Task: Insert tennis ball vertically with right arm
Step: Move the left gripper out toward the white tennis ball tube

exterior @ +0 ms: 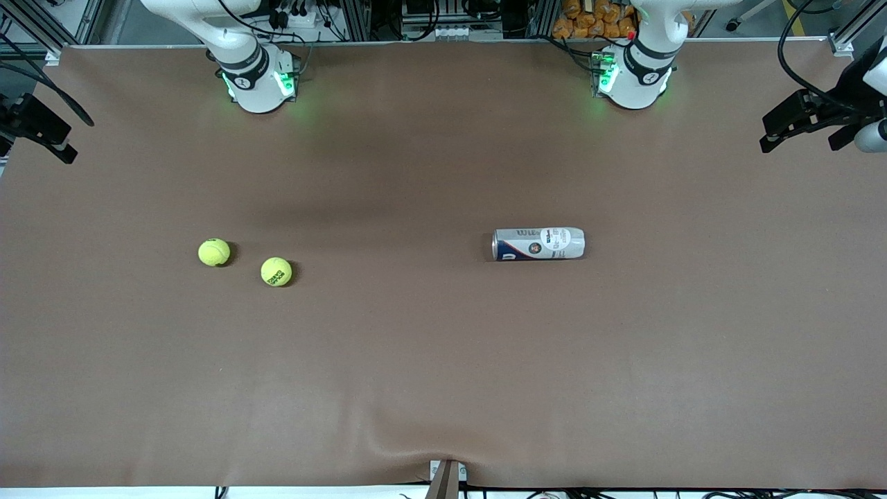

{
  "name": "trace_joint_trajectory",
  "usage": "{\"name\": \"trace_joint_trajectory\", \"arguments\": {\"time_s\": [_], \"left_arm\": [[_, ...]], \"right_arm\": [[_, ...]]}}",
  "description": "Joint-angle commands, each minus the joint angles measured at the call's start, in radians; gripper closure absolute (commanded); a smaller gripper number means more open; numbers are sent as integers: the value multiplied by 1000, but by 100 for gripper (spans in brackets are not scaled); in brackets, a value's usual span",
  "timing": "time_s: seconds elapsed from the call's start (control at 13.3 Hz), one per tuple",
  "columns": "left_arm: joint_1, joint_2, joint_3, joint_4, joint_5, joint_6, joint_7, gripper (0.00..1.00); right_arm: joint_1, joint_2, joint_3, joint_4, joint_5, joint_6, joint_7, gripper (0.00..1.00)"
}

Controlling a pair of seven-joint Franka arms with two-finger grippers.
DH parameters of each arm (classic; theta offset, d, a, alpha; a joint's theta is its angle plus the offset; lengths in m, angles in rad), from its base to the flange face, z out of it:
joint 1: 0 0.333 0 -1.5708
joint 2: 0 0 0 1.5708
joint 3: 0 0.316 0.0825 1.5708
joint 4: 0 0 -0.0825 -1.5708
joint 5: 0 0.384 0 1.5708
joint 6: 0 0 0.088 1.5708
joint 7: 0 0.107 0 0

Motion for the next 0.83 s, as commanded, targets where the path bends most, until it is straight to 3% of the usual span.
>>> {"name": "trace_joint_trajectory", "arguments": {"time_s": [0.0,0.53,0.75], "left_arm": [[1,-10,2,4,6,-15,6,0],[-2,18,-1,-2,-6,-15,12,0],[-48,61,-53,-48,4,-10,-3,0]], "right_arm": [[-8,-11,5,4,3,-12,-2,0],[-8,-13,5,4,3,-13,-2,0],[-8,-13,5,4,3,-13,-2,0]]}}
